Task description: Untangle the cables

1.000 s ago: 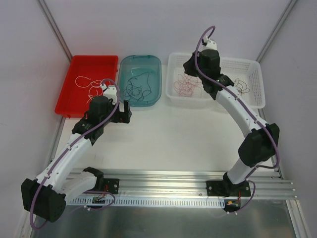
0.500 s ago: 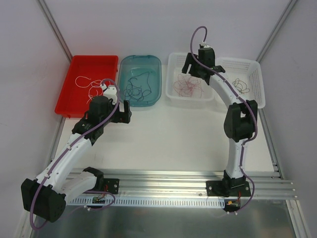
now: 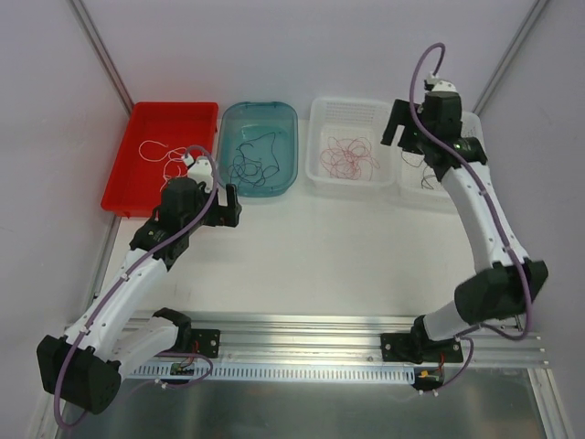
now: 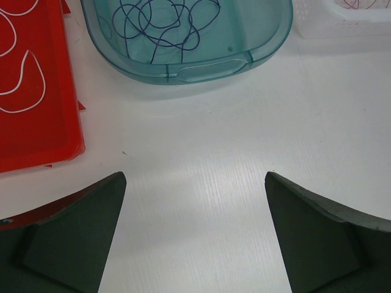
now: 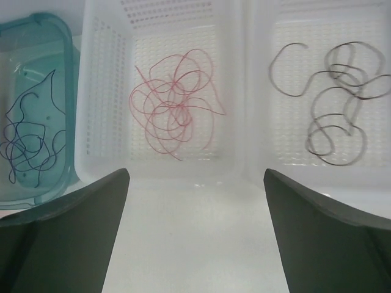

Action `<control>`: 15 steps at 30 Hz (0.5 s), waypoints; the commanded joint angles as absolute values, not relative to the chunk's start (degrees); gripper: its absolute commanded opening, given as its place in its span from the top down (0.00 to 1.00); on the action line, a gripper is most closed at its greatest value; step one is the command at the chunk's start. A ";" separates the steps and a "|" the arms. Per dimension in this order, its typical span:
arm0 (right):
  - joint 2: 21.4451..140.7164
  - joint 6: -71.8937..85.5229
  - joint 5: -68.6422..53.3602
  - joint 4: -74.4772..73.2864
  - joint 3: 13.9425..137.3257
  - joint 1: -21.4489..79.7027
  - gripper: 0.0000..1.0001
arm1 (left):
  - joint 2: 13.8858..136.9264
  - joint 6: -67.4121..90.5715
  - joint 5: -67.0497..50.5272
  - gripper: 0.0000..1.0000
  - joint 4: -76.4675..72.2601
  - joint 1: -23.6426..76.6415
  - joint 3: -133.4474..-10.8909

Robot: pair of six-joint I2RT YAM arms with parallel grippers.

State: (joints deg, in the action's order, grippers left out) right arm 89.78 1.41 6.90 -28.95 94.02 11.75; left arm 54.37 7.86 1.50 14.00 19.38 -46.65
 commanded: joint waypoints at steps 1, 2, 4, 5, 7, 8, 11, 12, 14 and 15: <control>77.37 -3.42 13.18 -37.33 90.98 10.64 0.03 | 52.03 6.94 0.79 0.01 12.66 18.90 -47.20; 72.12 -4.65 14.23 -38.48 89.31 10.63 0.03 | 51.86 6.94 0.88 0.01 12.74 18.81 -47.28; 67.00 -5.62 17.03 -41.12 87.28 10.55 0.03 | 50.72 6.94 1.23 0.01 12.74 18.90 -47.11; 64.01 -5.97 17.83 -41.83 86.32 10.63 0.03 | 50.28 6.86 1.58 0.01 12.74 18.90 -46.94; 56.10 -7.64 18.37 -44.89 84.29 10.72 0.03 | 47.83 7.47 1.93 0.01 13.09 18.90 -46.76; 53.90 -8.17 18.11 -46.39 83.85 10.64 0.03 | 46.77 7.21 1.59 0.01 13.01 18.90 -46.58; 45.02 -8.35 19.16 -51.14 82.45 10.72 0.03 | 42.11 7.90 3.33 0.01 16.33 18.81 -47.45; 42.48 -8.26 19.42 -51.85 81.92 10.64 0.03 | 40.71 8.00 4.21 0.01 17.91 18.90 -47.98; 35.62 -8.44 19.34 -53.61 79.81 10.63 0.03 | 35.44 7.74 7.02 0.01 22.22 18.90 -48.60; 33.42 -8.44 19.16 -53.96 78.85 10.63 0.03 | 33.42 7.47 7.73 0.01 23.37 18.90 -48.52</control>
